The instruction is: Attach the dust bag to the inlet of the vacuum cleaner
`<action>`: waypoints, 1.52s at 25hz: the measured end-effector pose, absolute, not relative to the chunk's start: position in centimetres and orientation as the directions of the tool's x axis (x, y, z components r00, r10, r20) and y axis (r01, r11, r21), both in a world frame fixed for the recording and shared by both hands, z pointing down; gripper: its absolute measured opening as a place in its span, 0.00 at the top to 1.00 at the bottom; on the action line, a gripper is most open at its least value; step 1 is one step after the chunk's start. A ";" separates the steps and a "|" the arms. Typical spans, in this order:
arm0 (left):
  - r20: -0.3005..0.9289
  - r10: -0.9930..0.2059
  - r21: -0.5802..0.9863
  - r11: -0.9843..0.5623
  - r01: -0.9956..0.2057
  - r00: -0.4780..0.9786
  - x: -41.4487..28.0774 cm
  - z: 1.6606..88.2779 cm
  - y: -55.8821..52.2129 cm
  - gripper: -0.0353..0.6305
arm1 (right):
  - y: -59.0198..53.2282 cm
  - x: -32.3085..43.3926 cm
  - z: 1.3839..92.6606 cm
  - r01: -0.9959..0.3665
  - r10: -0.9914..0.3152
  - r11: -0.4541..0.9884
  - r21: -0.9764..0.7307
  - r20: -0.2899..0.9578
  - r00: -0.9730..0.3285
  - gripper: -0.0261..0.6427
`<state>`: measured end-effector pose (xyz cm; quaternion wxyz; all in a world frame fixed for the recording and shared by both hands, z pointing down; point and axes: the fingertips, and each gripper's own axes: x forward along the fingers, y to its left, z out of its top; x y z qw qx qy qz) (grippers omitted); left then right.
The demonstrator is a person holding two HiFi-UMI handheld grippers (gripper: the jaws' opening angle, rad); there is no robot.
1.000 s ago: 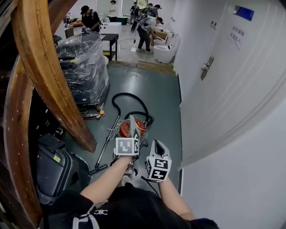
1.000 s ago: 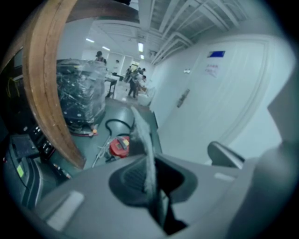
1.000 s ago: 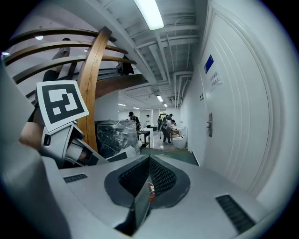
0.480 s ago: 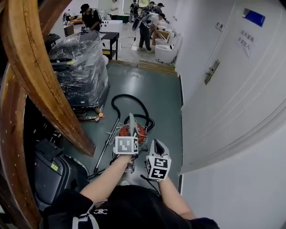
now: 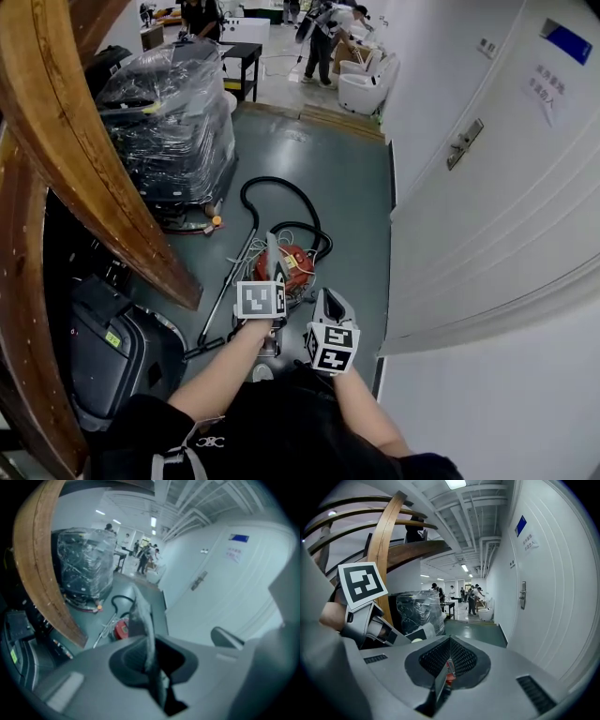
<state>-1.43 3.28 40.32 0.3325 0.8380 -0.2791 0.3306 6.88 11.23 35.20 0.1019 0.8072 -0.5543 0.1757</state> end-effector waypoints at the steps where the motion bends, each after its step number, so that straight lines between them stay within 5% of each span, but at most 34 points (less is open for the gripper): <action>1: 0.745 -0.250 0.373 -0.612 -0.697 0.618 -1.7 40.7 3.1 0.90 | 10.9 6.8 35.6 -0.934 -0.859 -0.355 -0.032 0.406 0.312 0.97; 21: 0.874 -0.344 0.254 -0.278 -0.926 0.343 -9.0 52.0 -4.3 0.90 | -1.2 11.9 46.9 -0.980 -0.788 -0.158 -0.122 0.613 0.051 0.97; 38: 0.923 -0.319 0.188 -0.114 -0.976 0.215 -9.1 71.5 -6.4 0.91 | -7.5 16.6 63.3 -0.985 -0.612 0.126 -0.114 0.773 -0.168 0.96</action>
